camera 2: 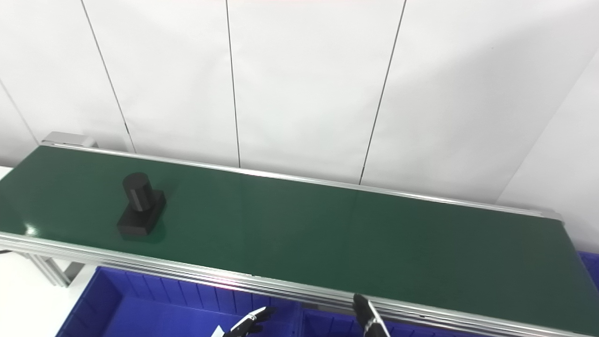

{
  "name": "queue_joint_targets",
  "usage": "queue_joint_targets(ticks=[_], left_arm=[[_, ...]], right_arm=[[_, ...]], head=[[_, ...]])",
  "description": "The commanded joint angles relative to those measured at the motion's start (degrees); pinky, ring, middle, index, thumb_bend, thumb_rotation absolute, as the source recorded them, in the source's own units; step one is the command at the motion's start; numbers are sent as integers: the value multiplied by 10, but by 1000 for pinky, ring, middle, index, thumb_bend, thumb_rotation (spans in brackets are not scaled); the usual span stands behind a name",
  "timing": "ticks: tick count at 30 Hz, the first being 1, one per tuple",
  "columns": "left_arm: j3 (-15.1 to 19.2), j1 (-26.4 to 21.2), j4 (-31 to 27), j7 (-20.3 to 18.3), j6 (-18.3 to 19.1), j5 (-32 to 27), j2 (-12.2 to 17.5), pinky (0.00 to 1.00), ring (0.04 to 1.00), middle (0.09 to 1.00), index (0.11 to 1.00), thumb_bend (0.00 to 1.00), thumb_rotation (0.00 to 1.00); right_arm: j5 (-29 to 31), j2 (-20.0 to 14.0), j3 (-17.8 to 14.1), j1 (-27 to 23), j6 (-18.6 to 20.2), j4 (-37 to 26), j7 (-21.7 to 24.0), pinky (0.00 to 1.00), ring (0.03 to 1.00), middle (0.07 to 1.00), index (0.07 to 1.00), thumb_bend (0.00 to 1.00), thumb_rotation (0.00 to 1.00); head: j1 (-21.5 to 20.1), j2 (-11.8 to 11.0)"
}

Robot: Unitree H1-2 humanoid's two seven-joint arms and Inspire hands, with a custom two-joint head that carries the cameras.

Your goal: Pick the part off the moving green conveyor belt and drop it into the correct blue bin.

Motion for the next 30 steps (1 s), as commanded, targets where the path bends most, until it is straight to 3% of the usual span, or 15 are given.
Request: queue_joint_targets(ticks=[1, 5, 11, 14, 19, 24, 30], left_arm=[[-2, -11, -5, 9, -17, 0, -3, 836, 886, 898, 853, 839, 1000], [-1, -14, 3, 4, -17, -2, -7, 835, 890, 901, 856, 843, 1000], [-5, -18, 9, 12, -17, 1, -11, 816, 881, 892, 844, 834, 994], [-4, -18, 8, 11, -17, -2, -11, 824, 884, 894, 842, 848, 997], [-5, -23, 14, 9, -17, -3, -9, 821, 885, 895, 844, 829, 981], [-7, -27, 18, 10, -17, 0, -10, 818, 885, 897, 845, 828, 987], [-4, -28, 18, 2, -17, -6, -12, 818, 889, 902, 849, 842, 985]], right_arm=[[19, 16, -12, -13, -28, -35, 32, 1000, 979, 952, 923, 854, 939], [24, 28, -28, -29, -28, -60, 53, 1000, 980, 952, 930, 888, 921], [28, 46, -72, -72, -28, -35, 91, 1000, 989, 967, 953, 864, 824], [16, 51, -86, -100, -28, -16, 95, 1000, 999, 980, 962, 852, 849], [7, 55, -103, -149, -28, 15, 82, 1000, 984, 972, 960, 861, 872], [13, 42, -122, -215, -28, 68, 77, 1000, 977, 955, 940, 858, 818], [-32, 25, -112, -281, -28, 114, 16, 1000, 953, 941, 918, 829, 807]], head=[[8, -1], [25, -3], [30, -5], [14, -6], [5, -9], [3, -9], [4, -11]])
